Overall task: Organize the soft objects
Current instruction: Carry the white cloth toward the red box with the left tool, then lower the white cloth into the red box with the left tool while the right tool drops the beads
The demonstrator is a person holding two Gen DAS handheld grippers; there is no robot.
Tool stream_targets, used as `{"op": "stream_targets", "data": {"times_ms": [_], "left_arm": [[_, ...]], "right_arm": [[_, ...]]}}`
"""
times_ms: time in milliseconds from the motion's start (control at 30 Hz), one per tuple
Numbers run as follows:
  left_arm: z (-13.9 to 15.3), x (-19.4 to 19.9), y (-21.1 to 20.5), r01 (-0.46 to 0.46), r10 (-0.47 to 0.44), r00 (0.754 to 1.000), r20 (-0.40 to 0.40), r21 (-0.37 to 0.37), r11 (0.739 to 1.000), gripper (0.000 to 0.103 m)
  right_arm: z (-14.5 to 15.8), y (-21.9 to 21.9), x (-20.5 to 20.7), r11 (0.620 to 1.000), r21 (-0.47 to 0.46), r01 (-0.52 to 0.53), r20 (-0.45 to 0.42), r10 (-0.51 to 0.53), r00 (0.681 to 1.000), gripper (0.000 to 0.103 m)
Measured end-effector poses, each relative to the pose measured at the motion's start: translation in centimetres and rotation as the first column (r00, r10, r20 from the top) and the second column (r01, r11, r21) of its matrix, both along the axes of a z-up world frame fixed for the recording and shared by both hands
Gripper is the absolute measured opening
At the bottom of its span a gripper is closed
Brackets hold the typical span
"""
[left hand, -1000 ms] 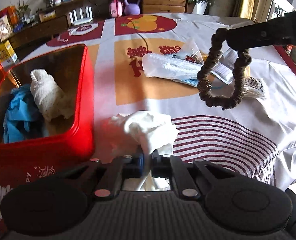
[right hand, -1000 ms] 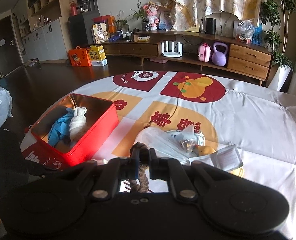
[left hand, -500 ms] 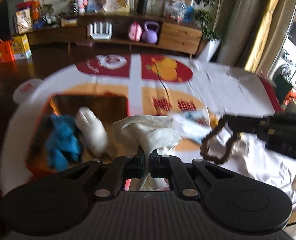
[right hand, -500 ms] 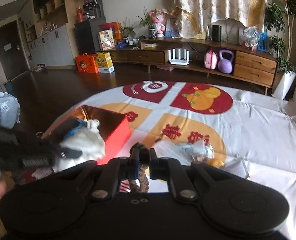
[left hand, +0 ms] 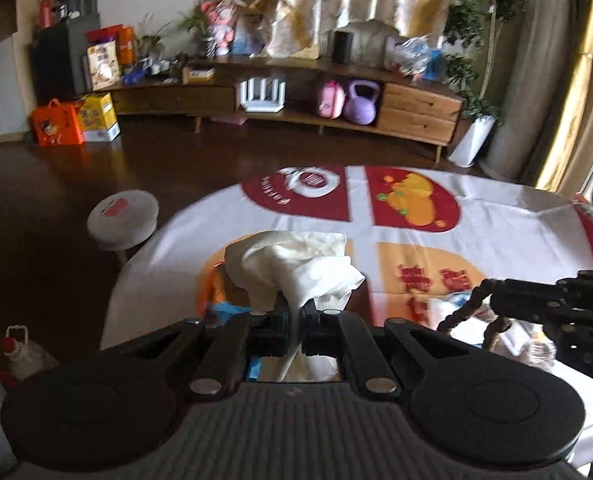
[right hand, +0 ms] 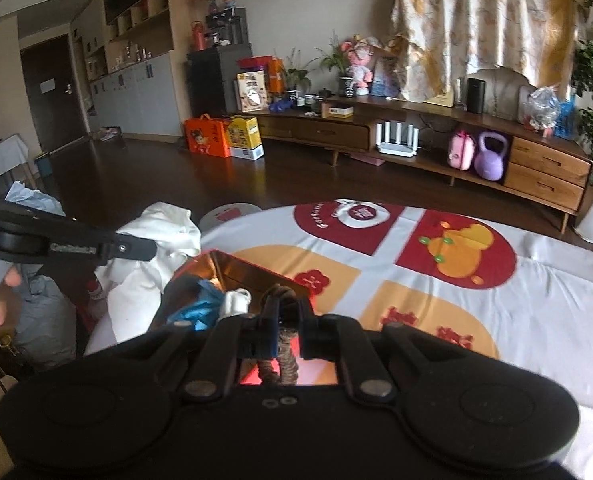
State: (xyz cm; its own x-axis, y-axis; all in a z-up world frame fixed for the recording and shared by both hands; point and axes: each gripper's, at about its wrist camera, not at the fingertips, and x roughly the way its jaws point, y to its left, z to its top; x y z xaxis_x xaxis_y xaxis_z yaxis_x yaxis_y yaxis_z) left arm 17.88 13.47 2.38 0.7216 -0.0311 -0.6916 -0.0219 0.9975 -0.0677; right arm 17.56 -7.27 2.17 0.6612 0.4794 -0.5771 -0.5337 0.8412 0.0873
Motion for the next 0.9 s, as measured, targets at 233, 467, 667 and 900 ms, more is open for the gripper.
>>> {"op": "stream_targets", "data": {"times_ms": [233,467,667,900], "left_arm": [[-3.5,2.2,2.2,-0.033,0.036,0.997,-0.075,0.03,0.999,0.005],[-7.0,4.5,3.5,-0.045,0.054,0.989,-0.136,0.07,0.997,0.005],[-9.3,5.7,3.9,-0.027,0.039,0.983,-0.182,0.07,0.997,0.005],[-11.8,6.3,4.0,-0.015,0.03,0.971,-0.237,0.062,0.998,0.005]], "right_arm": [[-1.1,3.9,2.0,0.998,-0.047,-0.033,0.002,0.033,0.999,0.008],[-3.9,6.7,5.0,0.994,-0.111,-0.024,-0.019,0.022,1.0,0.008],[-6.4,8.2,7.1,0.991,-0.131,-0.021,-0.068,0.012,0.998,0.008],[-8.9,9.7,7.3,0.983,-0.173,-0.053,-0.11,0.034,0.993,0.009]]}}
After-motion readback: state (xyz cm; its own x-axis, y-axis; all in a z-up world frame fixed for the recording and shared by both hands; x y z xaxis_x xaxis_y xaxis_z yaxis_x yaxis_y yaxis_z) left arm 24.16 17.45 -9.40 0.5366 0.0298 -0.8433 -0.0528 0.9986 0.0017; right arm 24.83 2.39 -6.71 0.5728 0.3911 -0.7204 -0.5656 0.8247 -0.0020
